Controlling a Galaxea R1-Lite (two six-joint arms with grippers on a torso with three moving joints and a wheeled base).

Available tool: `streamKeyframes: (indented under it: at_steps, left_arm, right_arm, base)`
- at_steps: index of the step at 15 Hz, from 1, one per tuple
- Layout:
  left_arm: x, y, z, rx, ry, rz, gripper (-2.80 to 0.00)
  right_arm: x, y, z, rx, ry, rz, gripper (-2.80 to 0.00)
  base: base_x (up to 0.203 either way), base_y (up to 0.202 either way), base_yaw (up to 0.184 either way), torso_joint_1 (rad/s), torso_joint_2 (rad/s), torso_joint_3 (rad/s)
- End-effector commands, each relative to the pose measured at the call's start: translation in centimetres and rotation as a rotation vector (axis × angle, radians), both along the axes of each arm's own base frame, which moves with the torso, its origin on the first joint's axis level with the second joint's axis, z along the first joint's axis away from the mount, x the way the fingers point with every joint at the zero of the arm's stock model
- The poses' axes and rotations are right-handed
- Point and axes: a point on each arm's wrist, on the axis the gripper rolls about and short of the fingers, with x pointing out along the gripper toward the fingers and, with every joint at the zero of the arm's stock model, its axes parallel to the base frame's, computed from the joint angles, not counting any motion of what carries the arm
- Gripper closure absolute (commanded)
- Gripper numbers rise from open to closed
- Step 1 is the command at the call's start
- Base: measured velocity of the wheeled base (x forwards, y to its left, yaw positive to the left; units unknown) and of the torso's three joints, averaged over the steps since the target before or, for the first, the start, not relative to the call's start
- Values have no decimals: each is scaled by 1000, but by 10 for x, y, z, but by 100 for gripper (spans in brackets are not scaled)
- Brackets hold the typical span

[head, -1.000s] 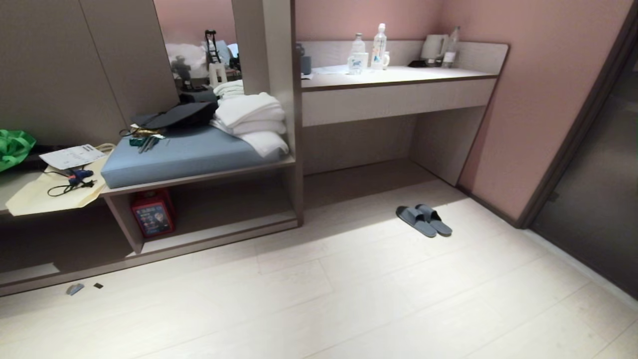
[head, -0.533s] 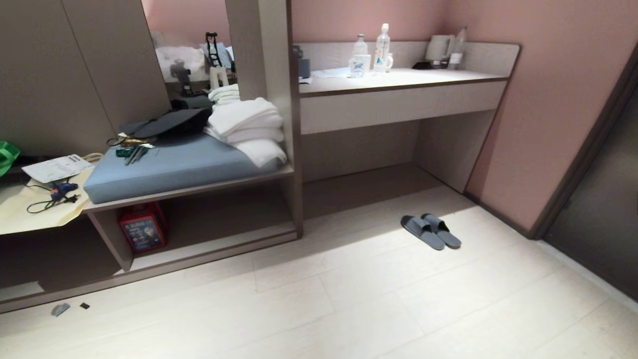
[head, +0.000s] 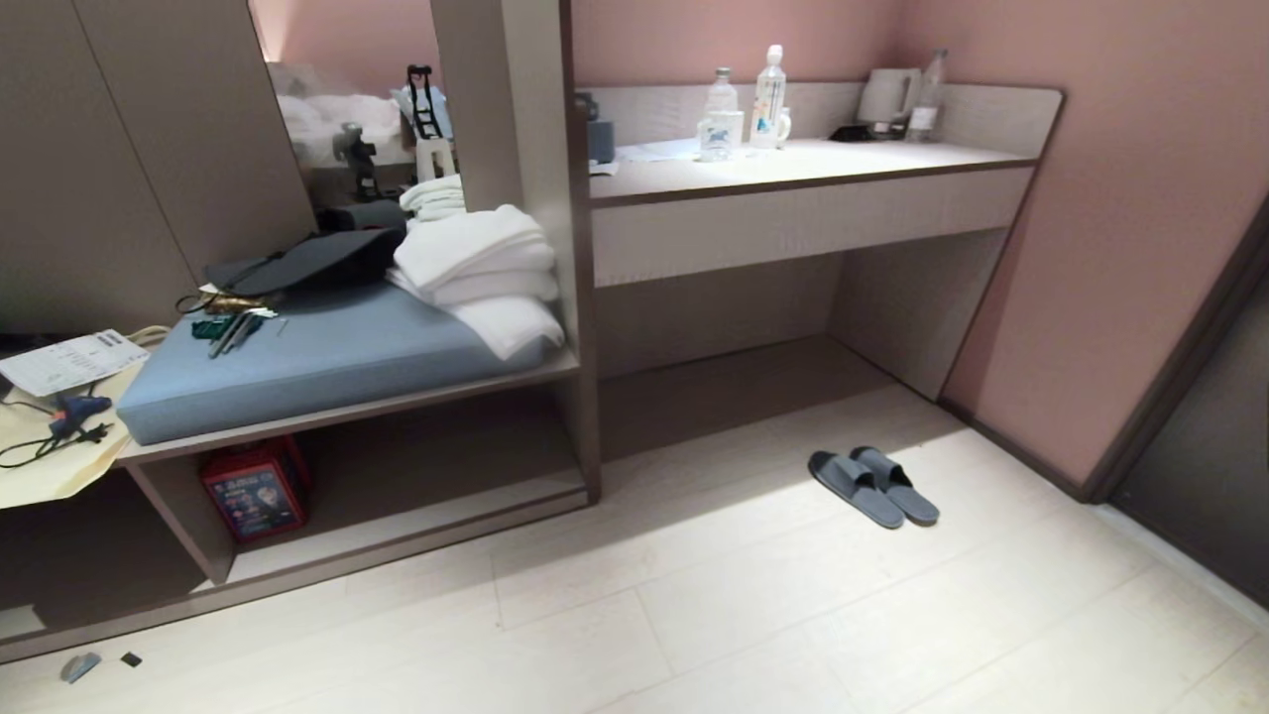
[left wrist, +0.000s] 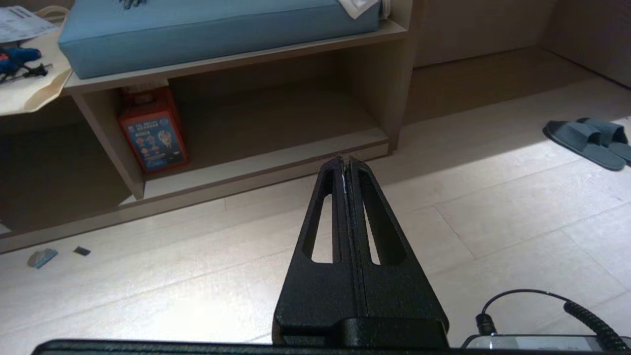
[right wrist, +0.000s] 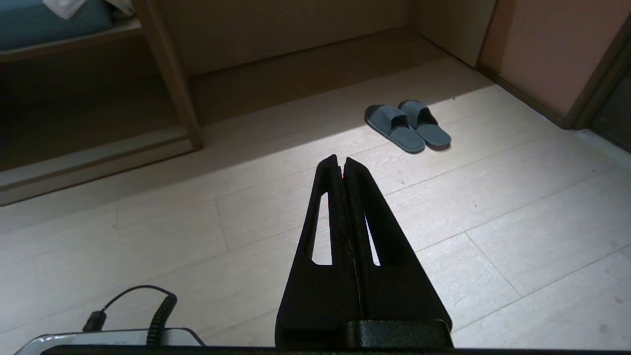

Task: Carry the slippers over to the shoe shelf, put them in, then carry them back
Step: Pick up the slippers on the floor

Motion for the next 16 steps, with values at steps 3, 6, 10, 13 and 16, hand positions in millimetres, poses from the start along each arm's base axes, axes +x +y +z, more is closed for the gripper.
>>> streamKeyframes:
  at_steps: [3,6,10,13,16]
  left_arm:
    - [0,0,0,-1,1,1,0]
    - [0,0,0,-1,1,1,0]
    - [0,0,0,-1,0,0,0]
    - [0,0,0,-1,1,1,0]
    - [0,0,0,-1,1,1,0]
  right_arm:
    - [0,0,0,3,1,2,0]
    - [0,0,0,11,1,0,0]
    - [0,0,0,13,1,1,0]
    - [0,0,0,5,1,2,0]
    - [0,0,0,8,1,0,0]
  base:
    - [196,0,1,-1,1,2]
    - [197,0,-2,1,0,3]
    - [196,0,-1,0,3,3]
    - [197,0,-1,1,3,2]
    - [197,0,0,0,2,2]
